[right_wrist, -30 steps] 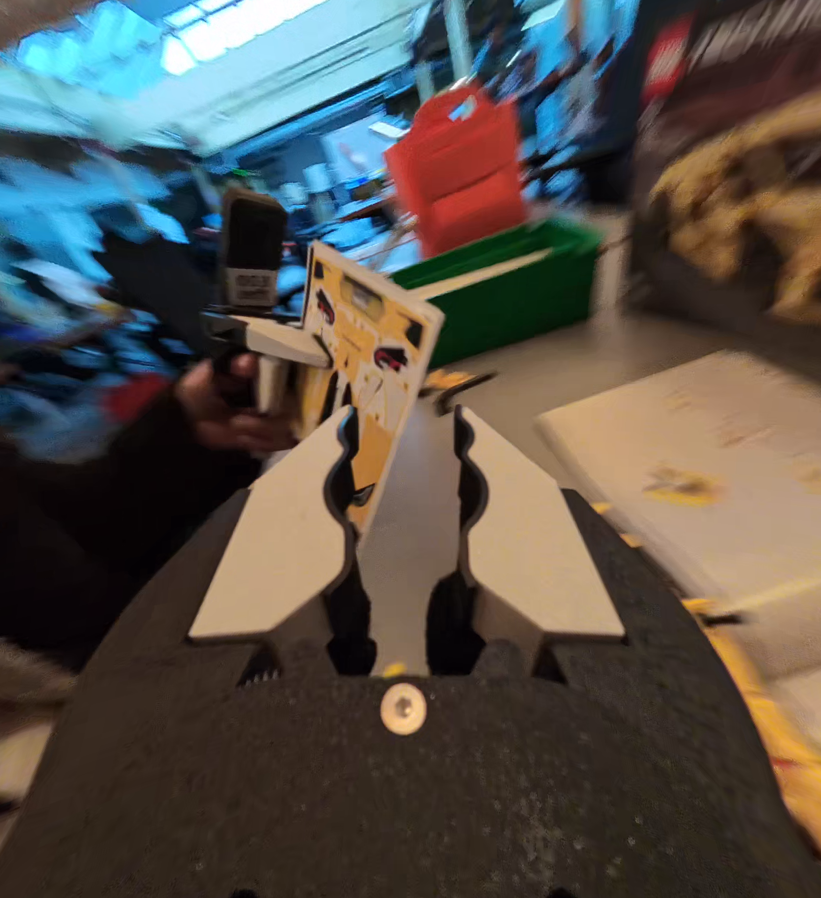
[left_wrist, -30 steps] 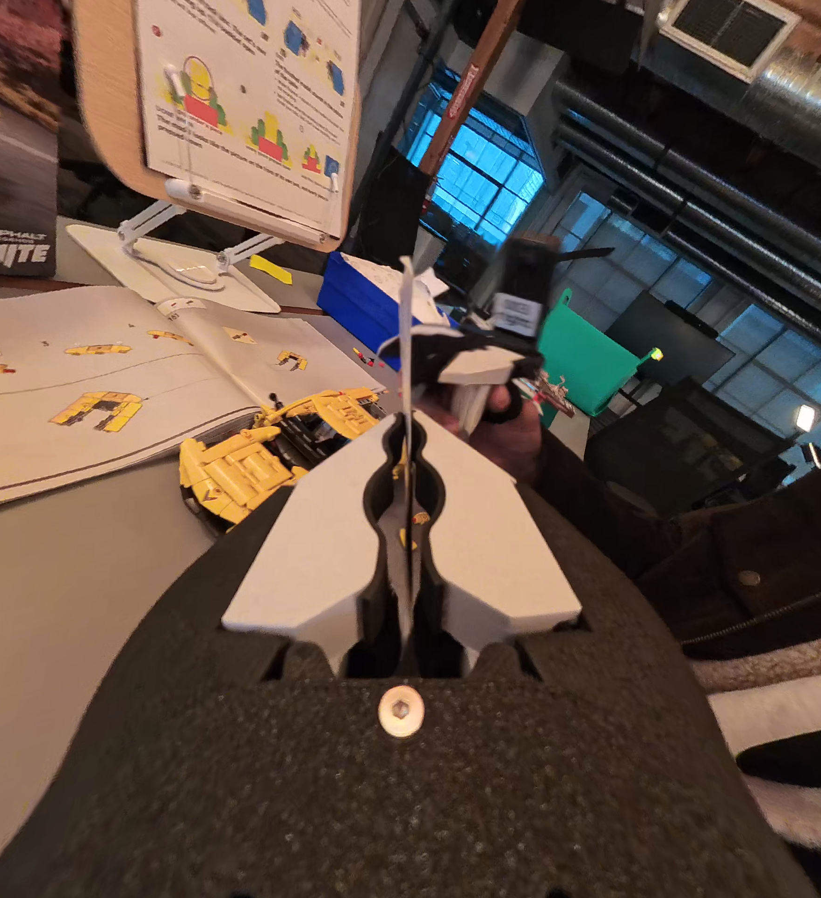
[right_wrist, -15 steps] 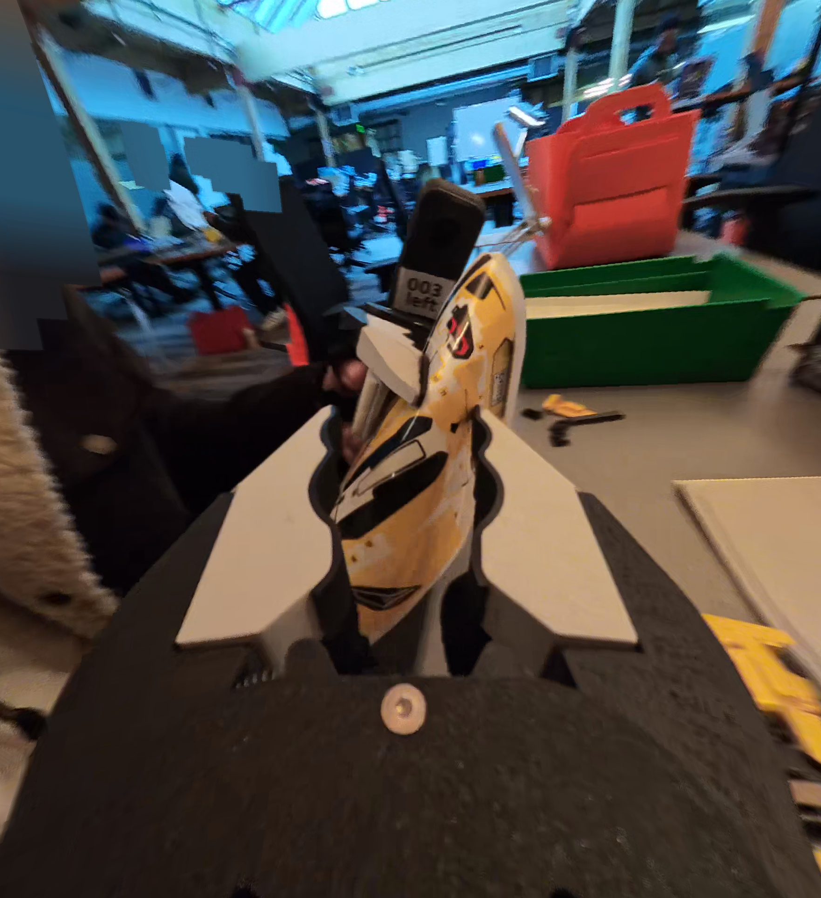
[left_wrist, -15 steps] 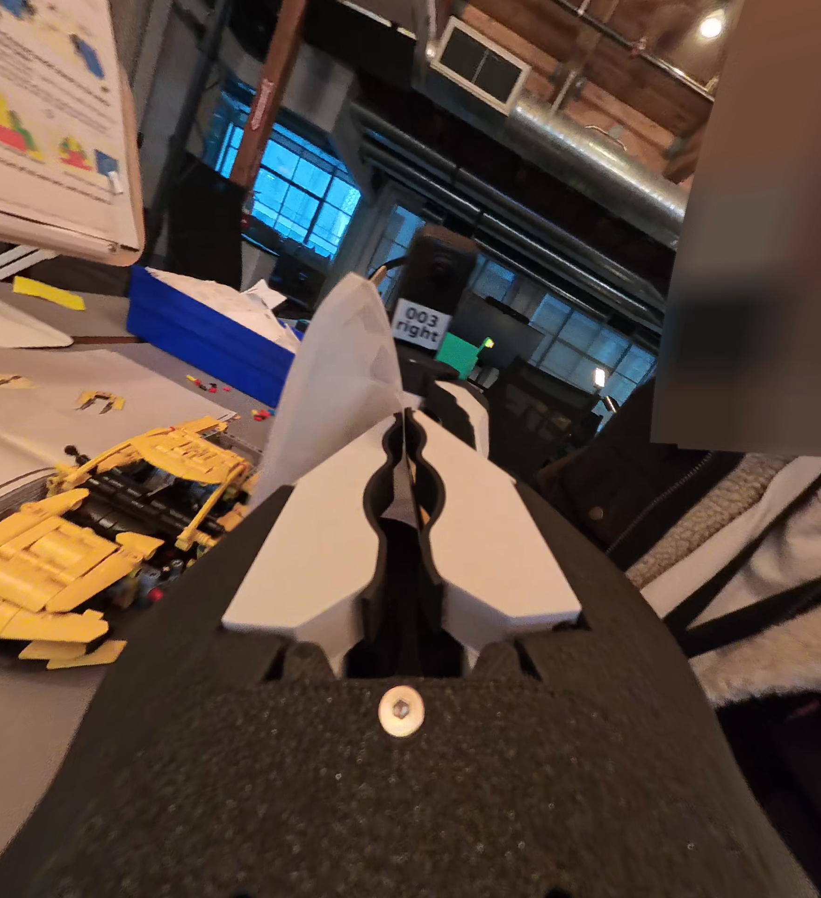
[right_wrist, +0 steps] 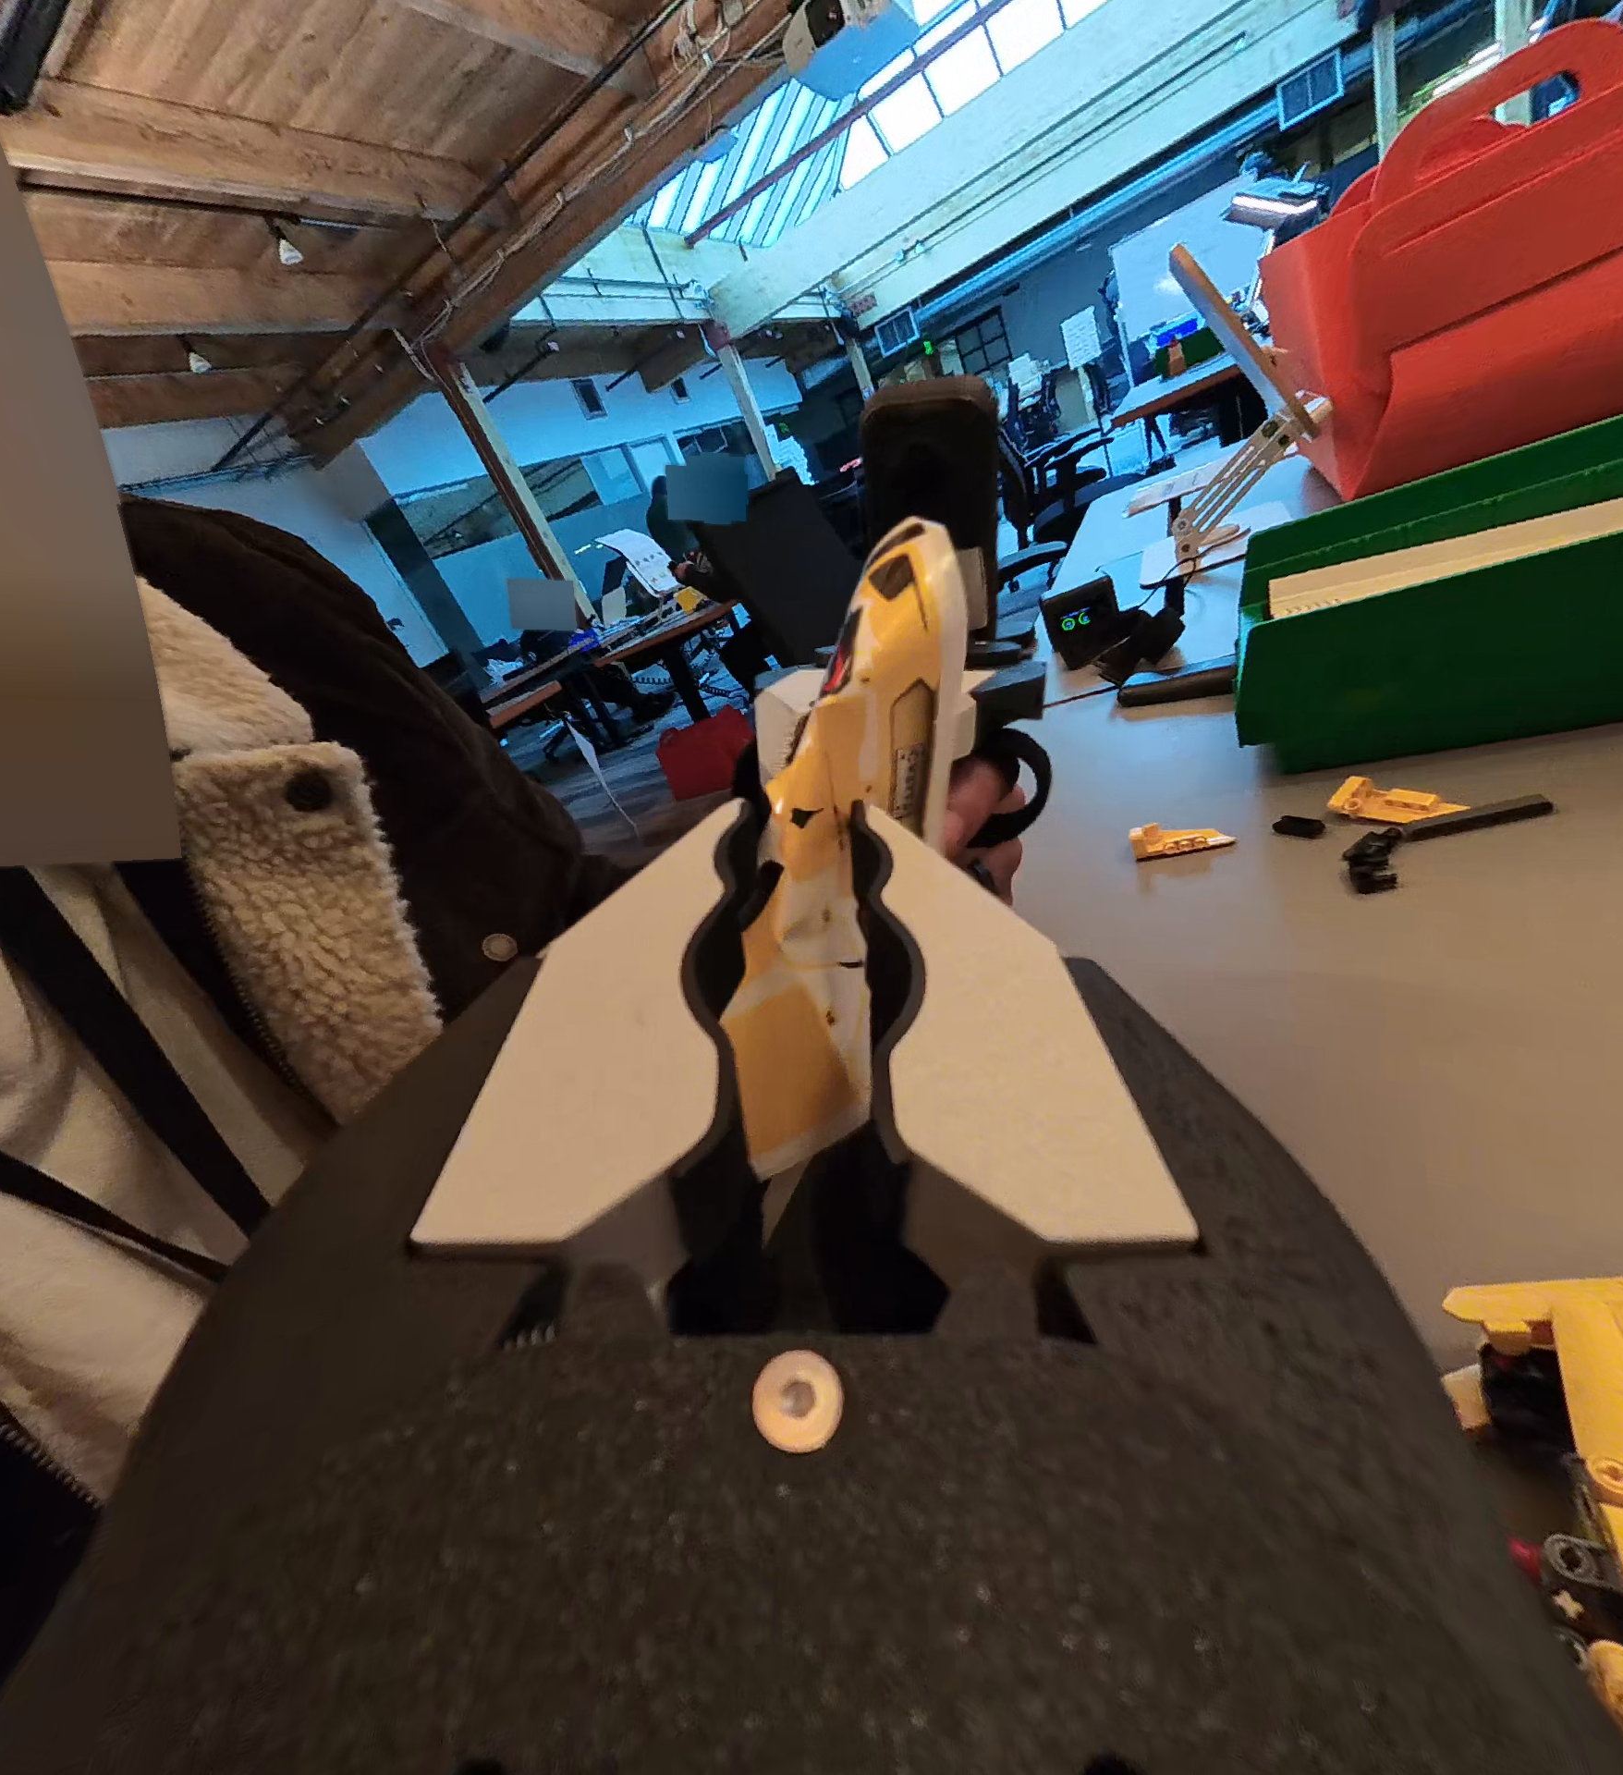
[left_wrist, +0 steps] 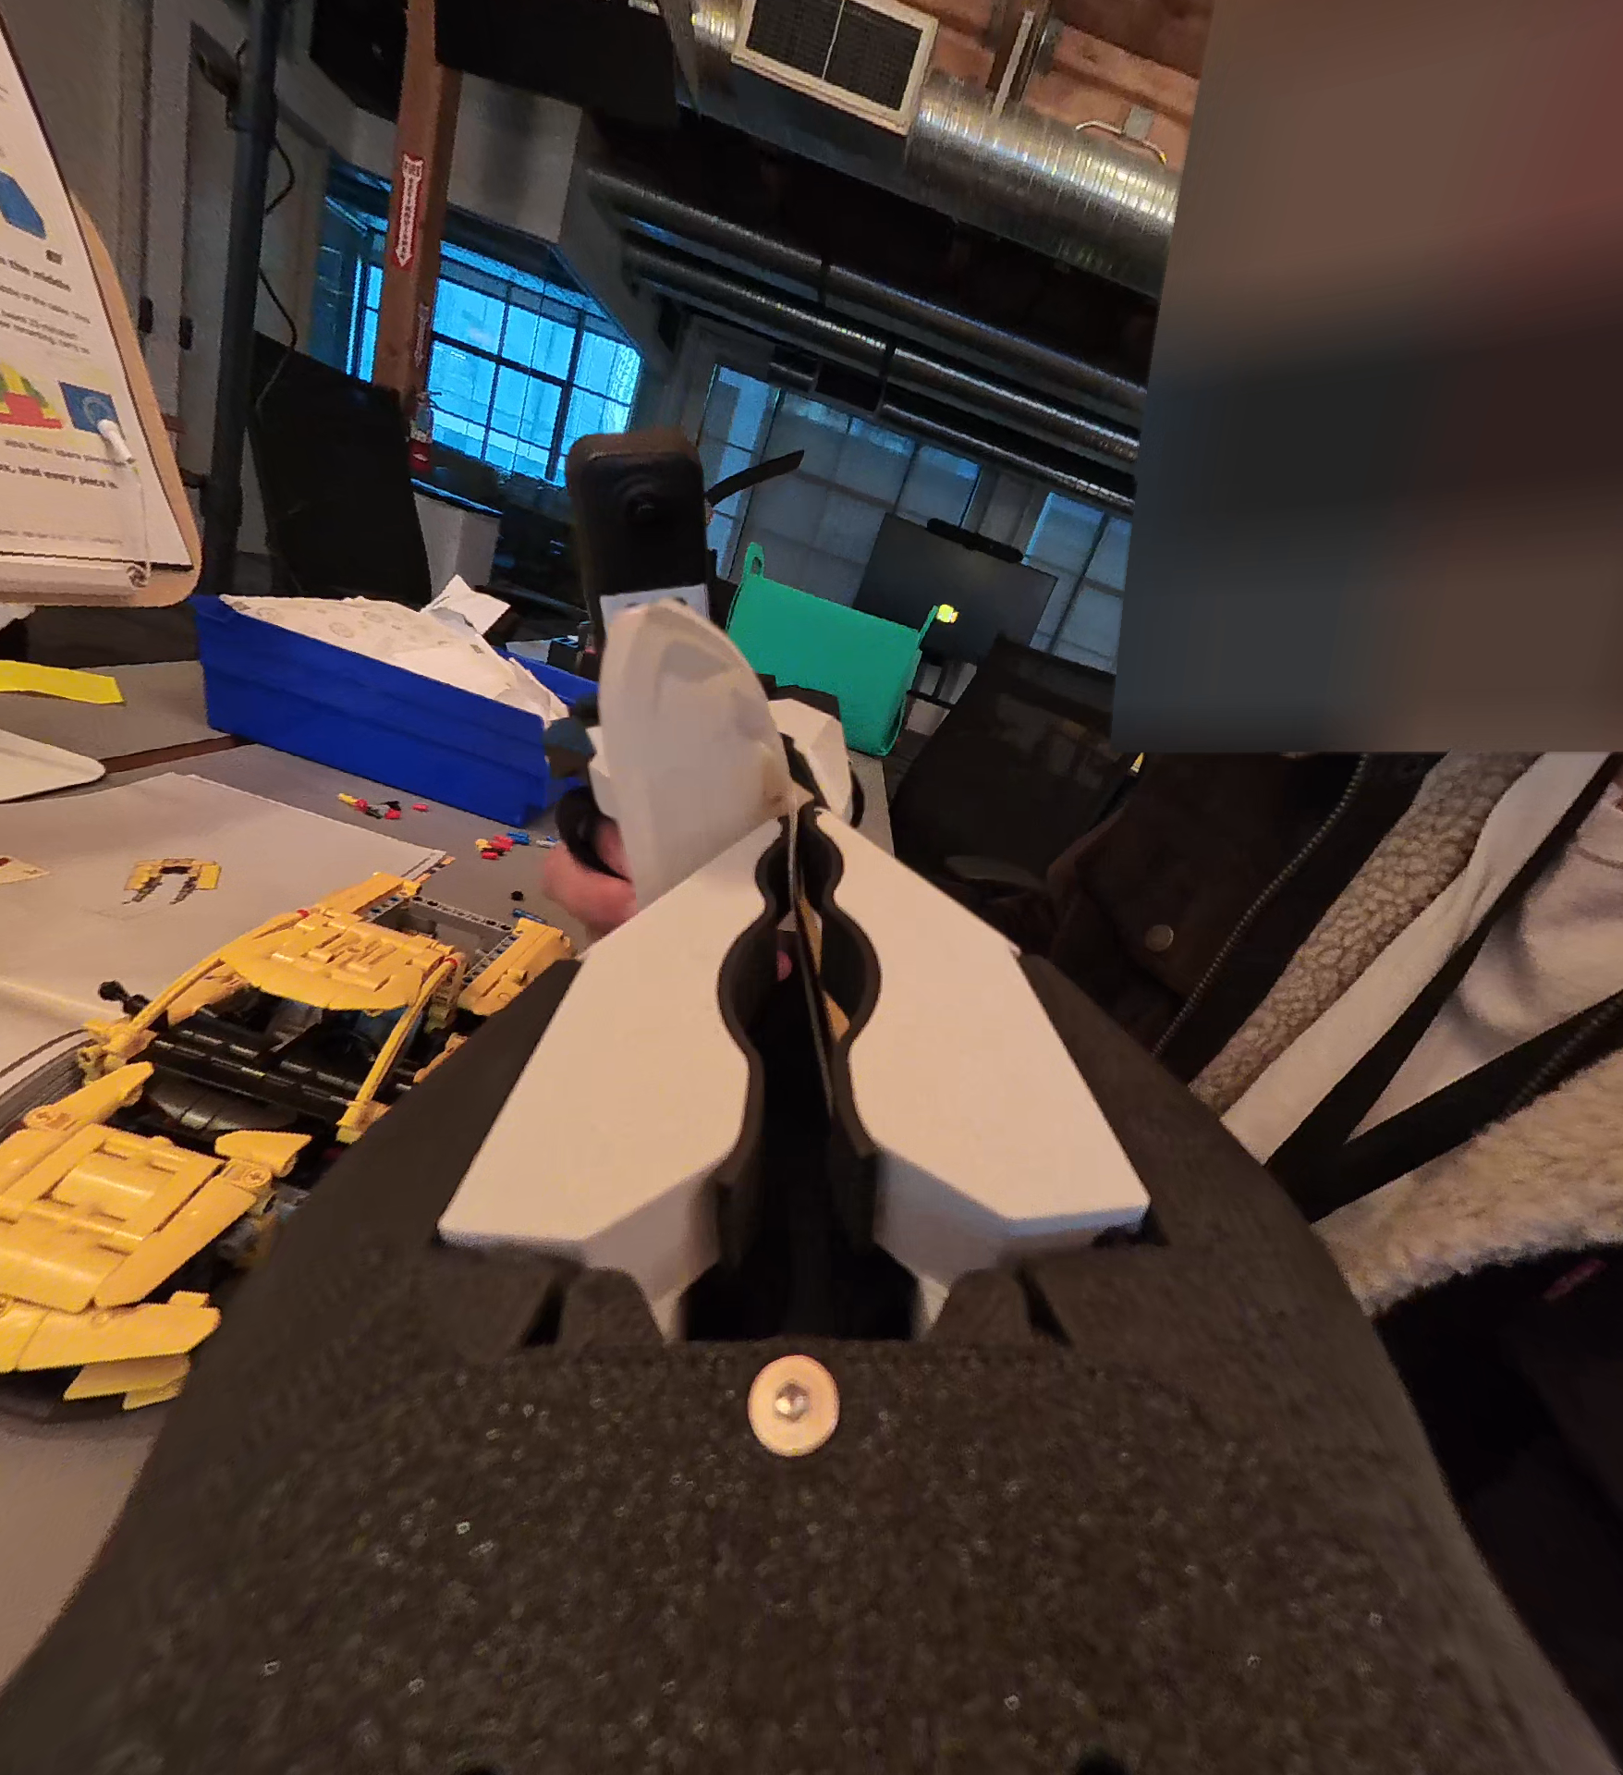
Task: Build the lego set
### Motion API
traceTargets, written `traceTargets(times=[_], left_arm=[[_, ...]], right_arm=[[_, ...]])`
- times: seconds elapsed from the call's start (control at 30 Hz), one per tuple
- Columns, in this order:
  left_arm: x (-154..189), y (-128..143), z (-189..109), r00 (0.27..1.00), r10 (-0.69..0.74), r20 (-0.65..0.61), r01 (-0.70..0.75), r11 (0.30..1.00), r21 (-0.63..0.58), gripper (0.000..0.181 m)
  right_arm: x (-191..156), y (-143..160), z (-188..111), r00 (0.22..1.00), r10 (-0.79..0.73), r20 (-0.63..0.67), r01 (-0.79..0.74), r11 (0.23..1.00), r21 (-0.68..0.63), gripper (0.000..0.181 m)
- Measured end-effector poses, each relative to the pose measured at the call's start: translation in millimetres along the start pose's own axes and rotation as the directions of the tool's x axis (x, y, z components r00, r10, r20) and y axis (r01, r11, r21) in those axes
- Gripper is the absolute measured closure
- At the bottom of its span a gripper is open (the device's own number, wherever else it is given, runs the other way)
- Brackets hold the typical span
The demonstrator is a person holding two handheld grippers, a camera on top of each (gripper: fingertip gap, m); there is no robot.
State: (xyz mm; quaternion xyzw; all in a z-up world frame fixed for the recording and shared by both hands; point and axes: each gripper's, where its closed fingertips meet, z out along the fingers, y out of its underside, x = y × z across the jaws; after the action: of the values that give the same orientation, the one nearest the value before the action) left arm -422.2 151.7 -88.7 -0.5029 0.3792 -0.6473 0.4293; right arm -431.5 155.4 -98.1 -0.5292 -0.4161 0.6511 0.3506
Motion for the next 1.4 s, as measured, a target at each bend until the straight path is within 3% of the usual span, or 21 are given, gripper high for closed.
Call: traceTargets(times=[0.13,0.27,0.3,0.37,0.4,0.47,0.53,0.6,0.67,0.77,0.83,0.9,1.0,1.17,1.27,1.4], left_arm=[[-6,4,-4,0.998,0.039,0.046,-0.037,0.998,-0.041,0.181],[-9,-2,-12,0.996,0.060,0.066,-0.059,0.998,-0.016,0.181],[-10,-4,-14,0.996,0.058,0.069,-0.058,0.998,-0.007,0.181],[-11,-7,-16,0.997,0.048,0.065,-0.049,0.999,0.015,0.181],[-11,-9,-18,0.997,0.039,0.064,-0.040,0.999,0.029,0.181],[-14,-10,-19,0.997,0.017,0.072,-0.020,0.999,0.043,0.181],[-20,-9,-19,0.995,-0.001,0.100,-0.004,0.999,0.042,0.181],[-28,-8,-19,0.989,-0.042,0.139,0.035,0.998,0.056,0.181],[-54,-2,-22,0.956,-0.147,0.256,0.135,0.989,0.061,0.181],[-75,7,-27,0.901,-0.293,0.320,0.268,0.956,0.120,0.181],[-76,9,-27,0.896,-0.331,0.298,0.301,0.943,0.143,0.181],[-74,7,-26,0.906,-0.321,0.274,0.293,0.946,0.139,0.180],[-70,2,-26,0.918,-0.291,0.267,0.268,0.956,0.120,0.158],[-73,0,-30,0.913,-0.268,0.307,0.241,0.963,0.124,0.163],[-74,2,-31,0.912,-0.254,0.321,0.229,0.967,0.114,0.181],[-71,3,-30,0.917,-0.237,0.321,0.217,0.971,0.098,0.181]], right_arm=[[11,-15,-12,0.990,-0.075,-0.115,0.081,0.995,0.049,0.152],[41,-37,-42,0.933,-0.123,-0.337,0.175,0.977,0.126,0.130],[47,-35,-45,0.938,-0.078,-0.339,0.130,0.982,0.136,0.121],[47,-22,-38,0.970,0.122,-0.208,-0.093,0.986,0.141,0.117],[41,-18,-33,0.971,0.219,-0.100,-0.205,0.970,0.128,0.121],[29,-19,-29,0.930,0.357,0.088,-0.366,0.922,0.126,0.150],[28,-20,-30,0.921,0.373,0.114,-0.386,0.913,0.133,0.181],[42,-17,-32,0.944,0.328,-0.016,-0.322,0.935,0.151,0.181],[47,-23,-37,0.968,0.205,-0.142,-0.180,0.969,0.172,0.181],[57,-17,-36,0.920,-0.060,-0.387,0.078,0.997,0.030,0.181],[63,-16,-39,0.889,-0.104,-0.446,0.116,0.993,-0.001,0.181],[65,-14,-41,0.903,-0.052,-0.426,0.064,0.998,0.014,0.181],[67,-13,-44,0.917,0.011,-0.398,0.003,0.999,0.034,0.181],[66,-8,-39,0.926,0.043,-0.374,-0.036,0.999,0.025,0.181],[64,-7,-37,0.932,0.055,-0.357,-0.047,0.998,0.030,0.181],[63,-8,-37,0.938,0.081,-0.338,-0.070,0.997,0.045,0.181]])
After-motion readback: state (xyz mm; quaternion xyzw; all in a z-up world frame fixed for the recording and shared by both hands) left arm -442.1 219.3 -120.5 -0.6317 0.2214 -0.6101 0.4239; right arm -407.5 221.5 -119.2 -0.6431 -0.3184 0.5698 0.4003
